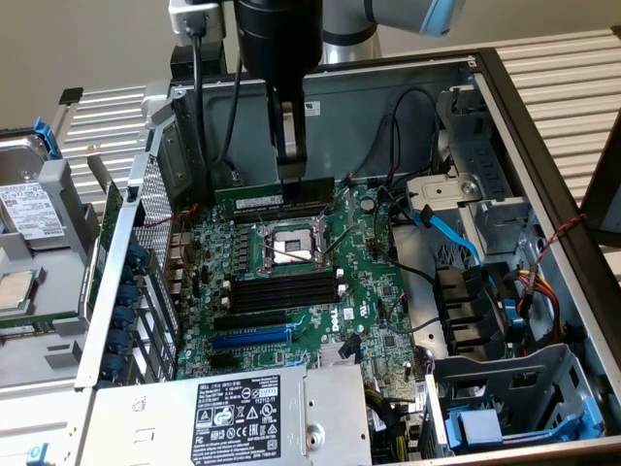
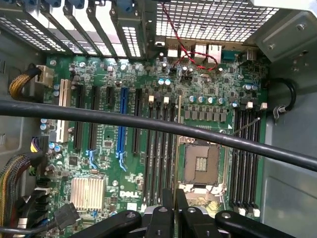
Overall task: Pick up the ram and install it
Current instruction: 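Insert the ram into the slot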
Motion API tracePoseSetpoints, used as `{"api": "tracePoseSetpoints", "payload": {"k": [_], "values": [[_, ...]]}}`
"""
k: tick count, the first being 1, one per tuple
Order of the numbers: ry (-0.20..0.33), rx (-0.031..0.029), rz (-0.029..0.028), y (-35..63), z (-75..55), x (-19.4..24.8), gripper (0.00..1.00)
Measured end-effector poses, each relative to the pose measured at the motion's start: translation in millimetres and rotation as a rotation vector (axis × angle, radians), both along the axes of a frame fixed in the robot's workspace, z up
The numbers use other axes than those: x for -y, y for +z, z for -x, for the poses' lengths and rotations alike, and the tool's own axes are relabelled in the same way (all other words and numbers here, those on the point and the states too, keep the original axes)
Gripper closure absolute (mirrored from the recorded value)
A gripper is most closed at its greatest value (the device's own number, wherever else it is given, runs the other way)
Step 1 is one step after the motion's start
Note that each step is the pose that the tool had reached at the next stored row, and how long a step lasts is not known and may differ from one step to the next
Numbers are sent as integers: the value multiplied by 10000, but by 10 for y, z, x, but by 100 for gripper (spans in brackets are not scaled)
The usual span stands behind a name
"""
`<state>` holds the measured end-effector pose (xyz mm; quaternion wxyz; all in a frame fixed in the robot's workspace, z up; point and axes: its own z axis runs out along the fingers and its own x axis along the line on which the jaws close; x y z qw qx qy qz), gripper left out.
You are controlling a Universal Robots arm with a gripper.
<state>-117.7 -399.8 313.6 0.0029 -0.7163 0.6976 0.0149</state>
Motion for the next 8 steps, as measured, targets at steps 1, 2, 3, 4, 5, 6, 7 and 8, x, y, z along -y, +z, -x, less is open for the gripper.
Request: {"api": "tracePoseSetpoints", "payload": {"k": [1, 2, 3, 4, 5, 6, 7, 8], "values": [[0, -1, 0, -18, -1, 3, 87], [1, 0, 0, -36, -1, 8, 87], [1, -1, 0, -54, -2, 20, 87], [0, -1, 0, -72, -3, 34, 87], [0, 1, -2, -91, -4, 45, 87], [-1, 0, -1, -109, -5, 54, 87], [-3, 1, -1, -127, -5, 62, 87], [-4, 0, 0, -145, -5, 69, 87]]}}
